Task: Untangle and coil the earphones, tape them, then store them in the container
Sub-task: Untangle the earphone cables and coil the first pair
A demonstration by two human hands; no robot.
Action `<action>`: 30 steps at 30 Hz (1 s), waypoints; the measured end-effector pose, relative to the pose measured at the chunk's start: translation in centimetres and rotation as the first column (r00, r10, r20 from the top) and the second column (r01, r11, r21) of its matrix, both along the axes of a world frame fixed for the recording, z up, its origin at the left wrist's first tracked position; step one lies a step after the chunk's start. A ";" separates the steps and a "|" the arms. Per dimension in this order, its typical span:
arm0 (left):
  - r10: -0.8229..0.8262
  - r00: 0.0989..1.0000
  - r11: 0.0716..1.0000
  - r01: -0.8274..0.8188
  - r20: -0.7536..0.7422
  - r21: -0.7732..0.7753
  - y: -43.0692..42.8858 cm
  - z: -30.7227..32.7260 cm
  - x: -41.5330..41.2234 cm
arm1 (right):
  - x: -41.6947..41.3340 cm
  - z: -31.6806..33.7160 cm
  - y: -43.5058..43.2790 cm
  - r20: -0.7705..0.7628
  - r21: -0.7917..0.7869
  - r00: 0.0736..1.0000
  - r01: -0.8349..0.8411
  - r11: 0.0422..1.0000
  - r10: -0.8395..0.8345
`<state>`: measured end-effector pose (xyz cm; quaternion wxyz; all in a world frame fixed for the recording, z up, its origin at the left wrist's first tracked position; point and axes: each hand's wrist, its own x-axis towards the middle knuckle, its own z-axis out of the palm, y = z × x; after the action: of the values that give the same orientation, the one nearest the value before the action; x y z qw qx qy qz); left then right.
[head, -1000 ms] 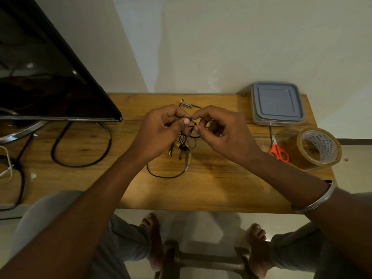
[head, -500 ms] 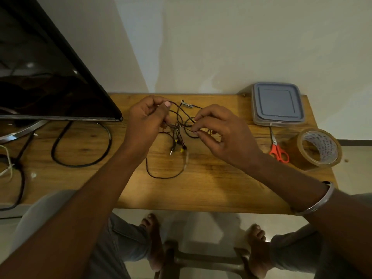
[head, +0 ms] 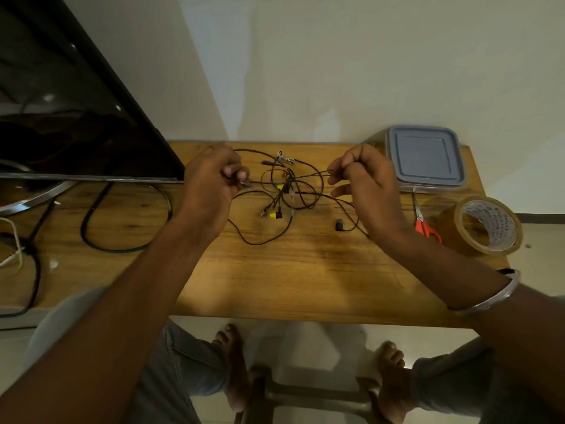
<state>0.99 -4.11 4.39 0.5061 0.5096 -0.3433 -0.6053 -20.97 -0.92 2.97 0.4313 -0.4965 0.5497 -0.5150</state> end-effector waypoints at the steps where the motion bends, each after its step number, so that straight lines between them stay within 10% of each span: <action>1: -0.007 0.999 1.000 0.008 0.049 -0.022 0.0 -0.1 0.0 | -0.1 0.2 -0.2 0.078 0.060 0.997 -0.004 0.998 0.000; 7: 0.116 0.988 0.993 -0.118 0.098 0.018 0.3 -0.1 -0.1 | -0.1 1.1 -0.7 0.504 0.279 0.858 -0.054 0.959 -0.099; 18: -0.054 0.990 0.965 0.085 0.130 -0.247 0.5 0.9 -0.1 | -0.9 -0.4 -1.2 0.153 0.354 0.961 0.164 0.921 -0.230; 22: -0.221 0.973 0.953 0.202 -0.062 -0.224 0.8 1.6 -0.1 | -0.8 -1.7 -0.4 -0.253 0.206 0.966 0.105 0.973 -0.050; 26: -0.361 0.850 0.929 0.291 -0.384 -0.230 0.9 2.2 -0.3 | 0.5 -0.7 0.7 -0.487 -0.215 0.872 -0.167 0.962 0.043; 30: -0.439 0.716 0.898 0.330 -0.543 -0.291 1.4 2.7 -0.9 | 2.4 -0.6 2.5 -0.522 -0.214 0.788 -0.493 0.843 0.328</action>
<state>0.09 -2.68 7.09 0.4924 0.1645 -0.3167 -0.7938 -18.57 1.56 2.38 0.2973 -0.7807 0.4161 -0.3592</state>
